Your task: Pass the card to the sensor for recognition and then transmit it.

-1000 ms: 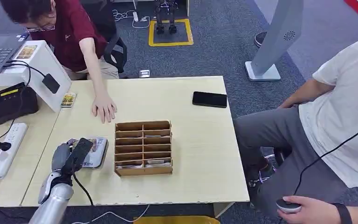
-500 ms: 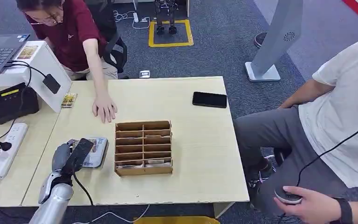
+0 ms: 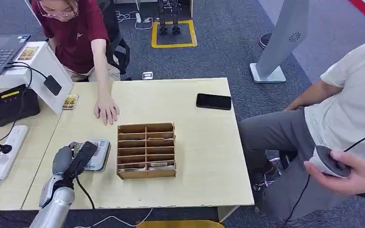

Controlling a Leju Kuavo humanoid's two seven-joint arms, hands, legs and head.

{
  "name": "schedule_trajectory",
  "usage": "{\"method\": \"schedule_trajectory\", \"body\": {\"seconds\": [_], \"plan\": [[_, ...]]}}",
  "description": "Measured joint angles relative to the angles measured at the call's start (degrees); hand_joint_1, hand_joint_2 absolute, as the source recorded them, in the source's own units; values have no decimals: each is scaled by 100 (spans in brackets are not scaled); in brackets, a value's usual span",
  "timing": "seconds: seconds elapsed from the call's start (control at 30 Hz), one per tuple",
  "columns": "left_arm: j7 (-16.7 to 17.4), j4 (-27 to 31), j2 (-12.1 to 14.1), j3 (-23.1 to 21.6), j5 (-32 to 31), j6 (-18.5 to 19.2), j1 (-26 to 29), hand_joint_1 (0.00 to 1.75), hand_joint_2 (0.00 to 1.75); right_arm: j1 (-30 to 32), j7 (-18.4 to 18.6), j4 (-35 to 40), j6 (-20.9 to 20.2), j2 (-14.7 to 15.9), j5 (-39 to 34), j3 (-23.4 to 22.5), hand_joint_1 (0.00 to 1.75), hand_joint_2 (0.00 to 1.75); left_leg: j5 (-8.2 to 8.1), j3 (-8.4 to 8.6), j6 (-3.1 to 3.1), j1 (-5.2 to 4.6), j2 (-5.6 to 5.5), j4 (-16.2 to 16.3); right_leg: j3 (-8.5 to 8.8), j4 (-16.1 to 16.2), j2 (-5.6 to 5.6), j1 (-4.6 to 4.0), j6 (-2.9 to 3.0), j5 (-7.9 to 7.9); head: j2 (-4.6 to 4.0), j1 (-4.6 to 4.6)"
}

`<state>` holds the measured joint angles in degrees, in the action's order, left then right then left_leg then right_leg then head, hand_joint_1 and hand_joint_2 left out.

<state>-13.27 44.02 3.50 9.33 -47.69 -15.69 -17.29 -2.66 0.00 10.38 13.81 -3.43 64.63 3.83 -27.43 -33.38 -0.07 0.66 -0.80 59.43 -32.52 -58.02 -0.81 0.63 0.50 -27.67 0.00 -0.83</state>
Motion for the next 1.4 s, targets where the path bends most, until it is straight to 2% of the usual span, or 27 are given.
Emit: {"method": "schedule_trajectory", "body": {"seconds": [0.2,0.23,0.27,0.3,0.33,0.37,0.43,0.47,0.6,0.77,1.0,1.07,1.13,1.2,1.23,1.3,1.4], "plan": [[48,-96,7,-20,-235,-35,0,175,175,1,-44,0,2,0,77,0,0,175,0,15,0,0,0,0,9,1,2,0,0,-1,0,0],[-77,-107,-7,-28,-96,83,-30,175,175,2,-52,0,9,0,109,0,0,175,1,22,-2,0,0,0,12,1,1,0,0,-1,0,0],[-392,2,-68,31,416,526,-113,175,175,3,-52,0,7,0,174,0,0,175,7,20,0,-2,-10,2,13,0,13,1,0,0,0,-4],[-468,273,-74,140,998,1083,-174,175,175,1,-50,0,4,0,223,0,0,175,19,4,-1,4,-18,5,7,0,20,-3,0,3,0,-22],[-303,622,-107,228,1831,1604,-274,175,175,-6,-28,0,-2,0,265,0,0,175,26,-13,-4,14,-24,13,-25,1,22,-12,3,12,0,-22],[-115,943,-116,247,3015,1869,-471,175,175,-19,0,0,-11,0,302,0,0,175,39,-47,-5,20,-35,17,-41,-2,33,-17,1,25,0,-2],[127,1176,-85,247,4450,1463,-1037,175,175,-45,42,2,-24,0,330,-7,0,175,62,-84,-18,24,-39,14,-69,-2,36,-24,11,55,0,0],[146,1253,-53,247,4764,1289,-1259,175,175,-46,68,2,-22,-2,339,-11,0,175,63,-81,-18,22,-34,13,-71,-3,32,-24,18,63,0,-2],[210,1425,-35,223,4299,1064,-1916,175,175,-42,140,2,-26,-11,404,-44,0,175,74,-82,-8,21,-27,16,-75,-2,29,-24,14,67,0,-2],[310,1445,-44,77,4155,898,-2516,175,175,-56,168,2,-28,-37,413,-81,0,175,74,-83,-8,19,-26,16,-75,-2,26,-23,14,68,0,-4],[310,1438,-44,0,4081,711,-2799,175,175,-70,164,2,-70,-61,471,-133,0,175,73,-83,-8,19,-20,15,-78,-2,24,-21,14,68,0,-4],[247,1414,-29,-48,3666,392,-2825,175,175,-73,153,2,-107,-66,507,-133,0,175,73,-83,-8,19,-20,14,-78,-2,24,-21,14,68,0,-7],[177,1361,18,-210,2753,-157,-2829,175,175,-71,114,2,-129,-66,514,-136,0,175,73,-83,-8,19,-18,14,-79,-2,23,-21,14,68,0,-7],[280,1265,125,-584,380,-1318,-2823,175,175,-69,48,2,-135,-74,587,-138,0,175,73,-85,-8,19,-18,15,-81,-1,21,-22,14,68,0,-5],[321,1202,197,-807,-524,-1667,-2824,175,175,-71,44,2,-140,-77,625,-138,0,175,73,-86,-8,18,-22,14,-79,-1,24,-22,13,67,0,-4],[429,1047,330,-1151,-2157,-2128,-2796,175,175,-83,9,2,-140,-83,671,-138,0,175,73,-86,-8,16,-25,14,-76,-2,26,-20,11,65,0,-4],[691,981,503,-1399,-3827,-2343,-2651,175,175,-96,-11,2,-140,-98,737,-140,0,175,73,-84,-8,15,-5,13,-82,-2,6,-19,13,68,0,-4]]}}
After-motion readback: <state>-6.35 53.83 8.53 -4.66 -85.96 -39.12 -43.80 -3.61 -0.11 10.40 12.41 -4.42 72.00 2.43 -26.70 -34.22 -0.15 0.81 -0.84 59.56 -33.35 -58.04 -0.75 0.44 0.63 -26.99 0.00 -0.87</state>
